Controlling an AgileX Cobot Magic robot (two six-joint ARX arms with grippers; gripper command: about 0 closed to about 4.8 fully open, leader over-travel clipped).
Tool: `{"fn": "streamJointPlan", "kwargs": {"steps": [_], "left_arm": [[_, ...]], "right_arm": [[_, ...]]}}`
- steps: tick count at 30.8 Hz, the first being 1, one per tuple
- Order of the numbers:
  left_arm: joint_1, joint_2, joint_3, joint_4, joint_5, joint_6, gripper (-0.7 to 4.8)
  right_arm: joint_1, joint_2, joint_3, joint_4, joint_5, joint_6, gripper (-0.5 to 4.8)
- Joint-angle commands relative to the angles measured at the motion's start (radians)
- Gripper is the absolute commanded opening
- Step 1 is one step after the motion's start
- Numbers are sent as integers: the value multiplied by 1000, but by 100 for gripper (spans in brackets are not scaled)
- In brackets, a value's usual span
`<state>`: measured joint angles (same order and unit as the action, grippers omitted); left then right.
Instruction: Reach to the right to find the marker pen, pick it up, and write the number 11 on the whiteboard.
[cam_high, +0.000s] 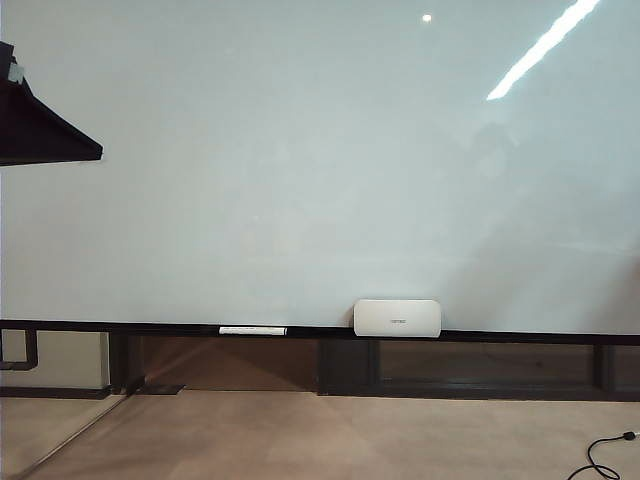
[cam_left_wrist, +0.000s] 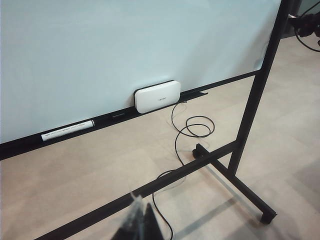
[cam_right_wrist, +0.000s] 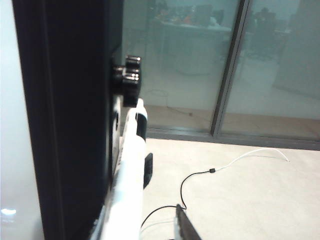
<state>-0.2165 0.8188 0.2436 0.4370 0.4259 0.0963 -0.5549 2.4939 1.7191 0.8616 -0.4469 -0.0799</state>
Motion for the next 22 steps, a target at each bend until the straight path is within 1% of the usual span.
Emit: {"fn": "streamJointPlan", "kwargs": {"steps": [1, 14, 17, 22], "left_arm": [[-1, -2, 6, 14, 4, -2, -6], [-1, -2, 6, 13, 4, -3, -6], [-1, -2, 6, 13, 4, -3, -6], [-1, -2, 6, 13, 3, -3, -6]], "right_arm": [[1, -3, 4, 9, -4, 0, 189], [2, -3, 4, 10, -5, 0, 189], [2, -3, 4, 11, -31, 1, 189], [2, -3, 4, 10, -34, 1, 189]]}}
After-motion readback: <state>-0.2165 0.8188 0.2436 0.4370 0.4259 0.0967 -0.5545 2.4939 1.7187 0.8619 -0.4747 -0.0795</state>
